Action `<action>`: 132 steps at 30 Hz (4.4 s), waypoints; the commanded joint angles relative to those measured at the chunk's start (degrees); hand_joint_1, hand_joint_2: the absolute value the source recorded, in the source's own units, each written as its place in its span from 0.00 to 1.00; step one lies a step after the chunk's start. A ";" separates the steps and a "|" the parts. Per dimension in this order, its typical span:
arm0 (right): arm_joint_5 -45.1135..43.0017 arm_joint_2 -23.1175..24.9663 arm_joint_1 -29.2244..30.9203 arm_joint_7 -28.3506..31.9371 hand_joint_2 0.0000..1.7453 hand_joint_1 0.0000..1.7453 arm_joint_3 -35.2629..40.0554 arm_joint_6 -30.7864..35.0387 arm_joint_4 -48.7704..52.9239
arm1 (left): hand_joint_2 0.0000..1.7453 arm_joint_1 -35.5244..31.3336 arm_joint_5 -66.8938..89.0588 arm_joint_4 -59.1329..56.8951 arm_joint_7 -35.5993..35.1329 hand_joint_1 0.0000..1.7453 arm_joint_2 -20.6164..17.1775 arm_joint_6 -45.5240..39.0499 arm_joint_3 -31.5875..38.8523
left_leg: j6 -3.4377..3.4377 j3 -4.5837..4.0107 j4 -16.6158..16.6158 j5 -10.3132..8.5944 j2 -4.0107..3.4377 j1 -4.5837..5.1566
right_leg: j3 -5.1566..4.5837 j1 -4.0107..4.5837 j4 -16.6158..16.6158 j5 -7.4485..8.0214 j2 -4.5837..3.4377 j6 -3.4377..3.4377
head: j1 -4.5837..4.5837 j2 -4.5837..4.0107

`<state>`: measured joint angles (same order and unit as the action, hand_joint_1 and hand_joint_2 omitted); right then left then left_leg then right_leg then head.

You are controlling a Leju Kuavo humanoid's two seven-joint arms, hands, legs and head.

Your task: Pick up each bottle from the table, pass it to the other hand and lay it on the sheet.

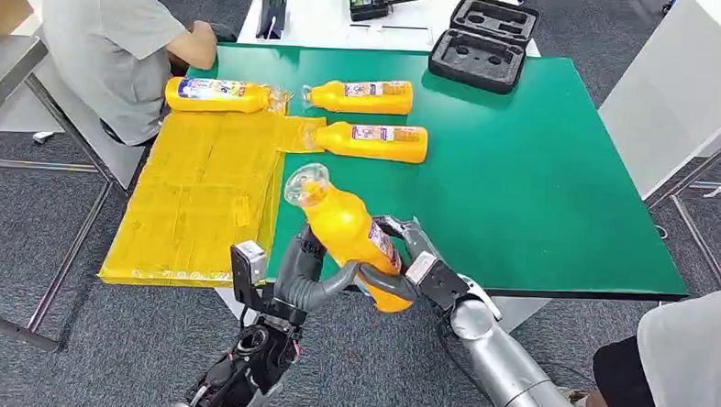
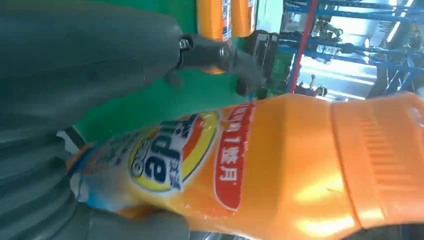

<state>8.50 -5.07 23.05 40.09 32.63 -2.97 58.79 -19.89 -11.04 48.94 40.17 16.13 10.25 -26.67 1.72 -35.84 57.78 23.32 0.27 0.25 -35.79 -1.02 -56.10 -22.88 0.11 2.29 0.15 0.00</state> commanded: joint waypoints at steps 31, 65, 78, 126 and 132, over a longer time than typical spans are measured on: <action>1.67 5.76 8.09 -0.09 1.00 0.00 4.47 -2.35 -18.24 | 1.00 0.70 5.66 4.46 -0.17 1.00 -0.74 0.85 3.52 | -0.07 0.13 -0.01 0.07 -0.10 -0.05 | 0.13 0.05 0.04 -0.03 -0.09 -0.07 | 0.00 0.00; 6.12 4.33 3.09 -0.09 0.00 0.00 -3.32 6.28 -18.51 | 1.00 0.93 11.69 13.16 -0.17 1.00 -3.80 -24.45 13.64 | -0.11 0.31 0.02 0.15 -0.02 -0.09 | 0.30 0.10 0.02 -0.14 -0.01 -0.09 | 0.00 0.00; 4.79 4.01 0.49 -0.09 0.00 0.00 -5.11 6.52 -15.56 | 1.00 -2.93 31.61 7.19 -0.17 1.00 -6.63 -50.25 9.53 | -0.12 0.32 -0.04 0.09 0.11 -0.07 | 0.35 0.08 0.05 -0.13 0.12 -0.12 | -0.02 0.00; 5.96 7.59 1.81 -0.09 0.00 0.00 -5.58 2.28 -17.75 | 1.00 -24.48 101.04 -33.61 -41.15 1.00 -13.67 -46.34 15.24 | -0.11 0.22 0.07 0.08 -0.08 -0.09 | 0.21 0.09 -0.05 -0.10 -0.06 -0.11 | -0.02 0.00; 5.66 7.63 2.50 -0.09 0.00 0.00 -4.60 1.44 -18.33 | 1.00 -24.78 100.85 -33.48 -38.00 1.00 -14.23 -46.74 12.54 | -0.11 0.21 0.07 0.08 -0.08 -0.11 | 0.20 0.11 -0.05 -0.10 -0.06 -0.11 | -0.02 0.00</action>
<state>14.58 2.16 22.36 40.15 26.84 -0.63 44.24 -40.98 89.92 19.87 -0.05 4.44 -36.54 -5.59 1.72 -35.88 57.79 23.24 0.27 0.24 -35.83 -1.01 -56.13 -22.87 0.11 2.30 0.13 0.00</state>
